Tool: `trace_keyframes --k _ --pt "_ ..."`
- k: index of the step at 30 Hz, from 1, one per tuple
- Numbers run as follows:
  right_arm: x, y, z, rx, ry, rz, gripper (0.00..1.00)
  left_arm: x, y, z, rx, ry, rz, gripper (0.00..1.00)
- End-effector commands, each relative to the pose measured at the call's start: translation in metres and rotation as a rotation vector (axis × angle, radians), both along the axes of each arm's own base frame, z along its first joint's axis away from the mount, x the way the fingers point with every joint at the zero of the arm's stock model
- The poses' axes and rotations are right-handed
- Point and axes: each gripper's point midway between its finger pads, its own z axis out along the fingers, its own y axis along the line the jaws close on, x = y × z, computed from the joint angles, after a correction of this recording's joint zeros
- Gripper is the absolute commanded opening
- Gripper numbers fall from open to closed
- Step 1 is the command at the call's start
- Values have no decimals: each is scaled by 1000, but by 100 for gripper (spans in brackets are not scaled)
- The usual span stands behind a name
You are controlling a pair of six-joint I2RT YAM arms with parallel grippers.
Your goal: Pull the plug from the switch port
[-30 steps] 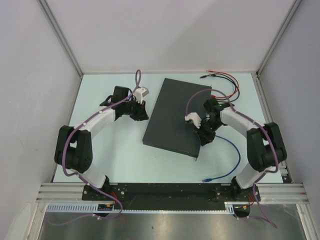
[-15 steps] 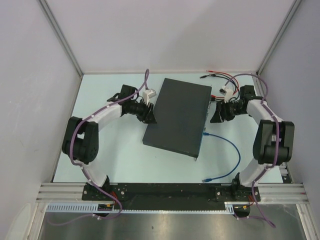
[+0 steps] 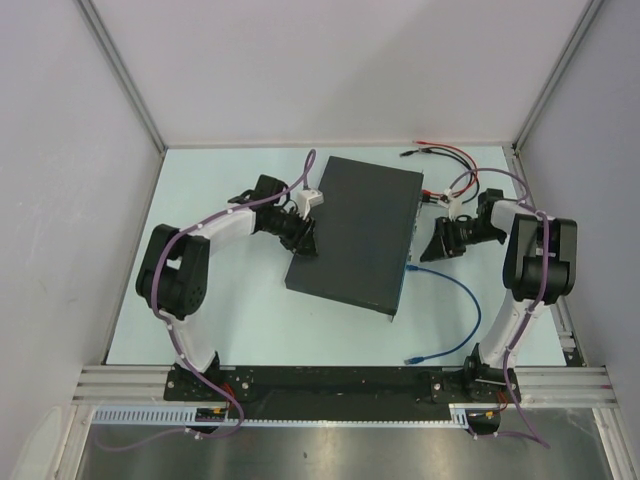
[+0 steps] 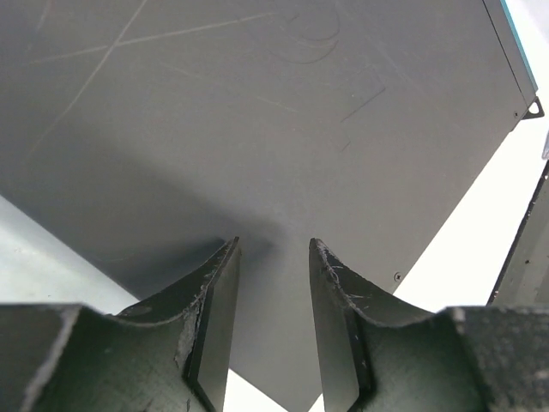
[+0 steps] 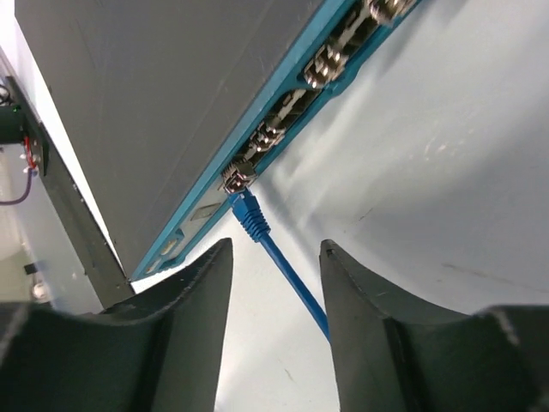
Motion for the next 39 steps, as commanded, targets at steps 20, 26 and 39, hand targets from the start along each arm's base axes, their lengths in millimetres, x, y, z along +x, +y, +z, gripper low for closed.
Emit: trace_keyframes --k 20,26,39 --pt "-30 31 -21 134 130 135 8 1 -9 -6 23 -52 -30 43" --pt "-30 34 -23 185 164 113 24 0 -8 -8 31 -54 -32 43" --pt "-17 39 -28 248 195 46 33 -2 -9 -11 48 -58 -42 43"
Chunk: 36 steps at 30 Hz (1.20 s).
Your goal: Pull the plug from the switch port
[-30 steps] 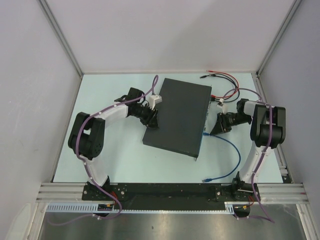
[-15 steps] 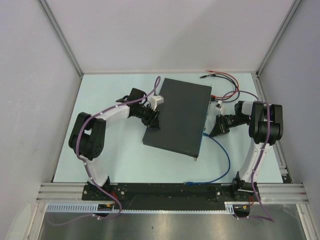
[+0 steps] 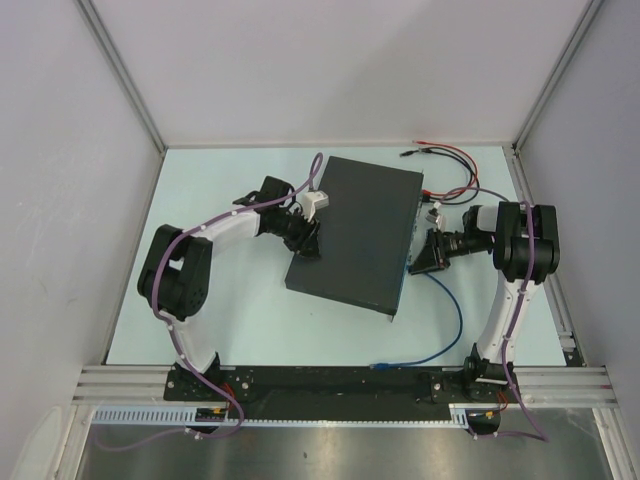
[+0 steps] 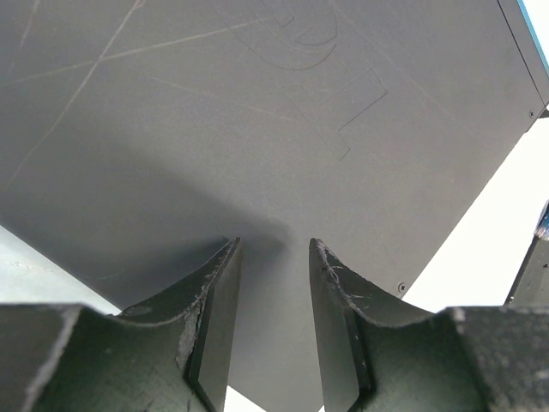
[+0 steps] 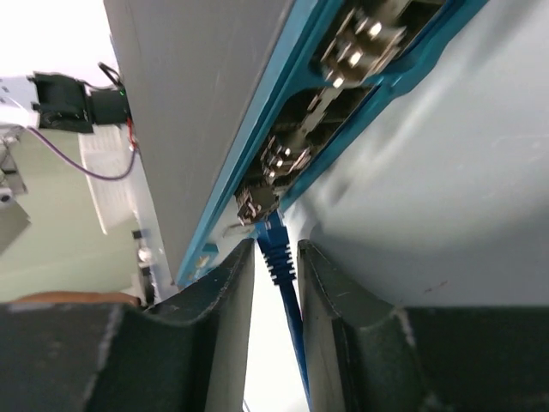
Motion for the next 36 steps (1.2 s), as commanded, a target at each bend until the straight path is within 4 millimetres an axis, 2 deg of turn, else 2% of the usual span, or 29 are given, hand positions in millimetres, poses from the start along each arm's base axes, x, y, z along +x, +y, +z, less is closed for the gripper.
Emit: trace_keyframes --k 1,6,9,10,14,20,22,28,36 --pt "13 3 -3 13 -21 -25 34 -1 -2 -7 18 -24 -28 43" --pt "19 -7 -6 -7 1 -74 35 0 -1 -6 21 -30 -24 43" --pt "18 -15 -9 -17 -2 -126 39 -1 -1 -8 24 -28 -25 43" --pt "8 -15 -13 -17 40 -148 40 -1 -1 -8 23 -30 -26 43" --pt "14 -13 -11 -5 -20 -205 43 -1 1 -8 37 -39 -26 44" --pt "16 -13 -12 -17 -9 -213 47 -3 1 -8 49 -33 -38 44" --pt "22 -15 -11 -33 -28 -230 51 -3 2 -7 55 -36 -37 44" --pt "28 -10 -12 -38 9 -265 54 -2 1 -6 56 -40 -41 44" --pt "3 7 -10 26 24 -158 53 1 -1 -6 50 -49 -40 44"
